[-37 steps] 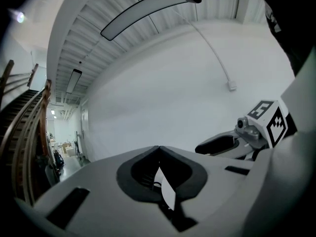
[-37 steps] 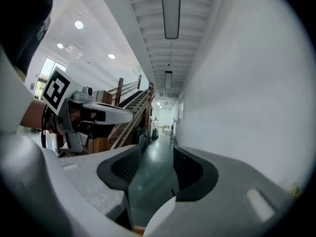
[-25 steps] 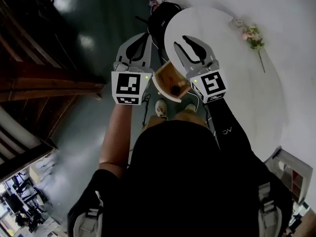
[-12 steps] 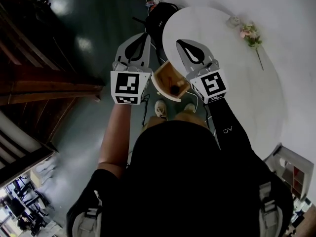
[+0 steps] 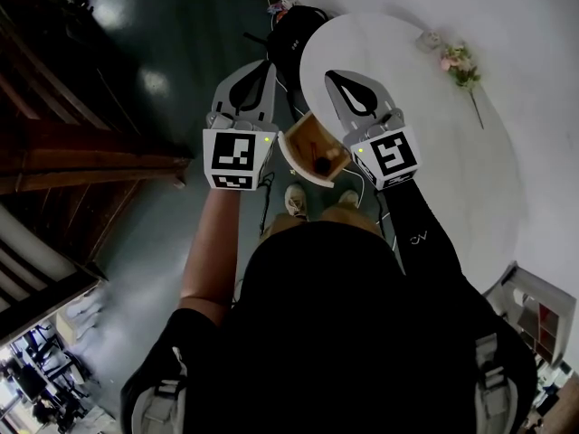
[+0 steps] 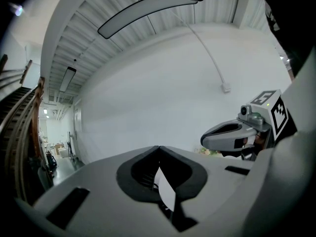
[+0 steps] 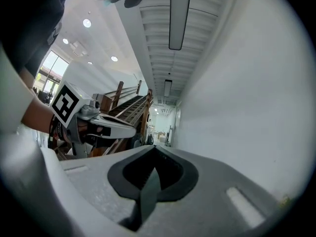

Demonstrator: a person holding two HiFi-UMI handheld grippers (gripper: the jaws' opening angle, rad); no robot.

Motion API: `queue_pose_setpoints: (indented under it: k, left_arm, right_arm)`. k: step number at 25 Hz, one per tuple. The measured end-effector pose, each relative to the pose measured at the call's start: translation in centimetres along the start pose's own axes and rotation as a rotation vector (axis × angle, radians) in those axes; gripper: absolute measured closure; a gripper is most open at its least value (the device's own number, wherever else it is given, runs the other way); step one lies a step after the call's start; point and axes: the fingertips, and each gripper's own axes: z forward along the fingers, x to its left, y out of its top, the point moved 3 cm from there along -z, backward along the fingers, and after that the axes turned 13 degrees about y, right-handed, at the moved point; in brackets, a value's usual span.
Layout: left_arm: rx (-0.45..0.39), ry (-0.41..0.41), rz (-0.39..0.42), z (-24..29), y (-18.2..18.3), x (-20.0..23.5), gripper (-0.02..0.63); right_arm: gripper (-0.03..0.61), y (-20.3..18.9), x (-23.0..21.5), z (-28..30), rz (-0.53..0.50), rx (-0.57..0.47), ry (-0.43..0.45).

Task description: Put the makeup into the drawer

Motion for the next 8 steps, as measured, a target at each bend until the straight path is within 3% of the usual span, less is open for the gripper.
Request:
queue_pose_setpoints:
  k: [8]
  left_arm:
    - [0.0,-0.015,-0.005,-0.29,-0.22,0.64,0.604]
  right_arm:
    - [0.574,0.65,0.62,0.58,0.0,-0.008,-0.017]
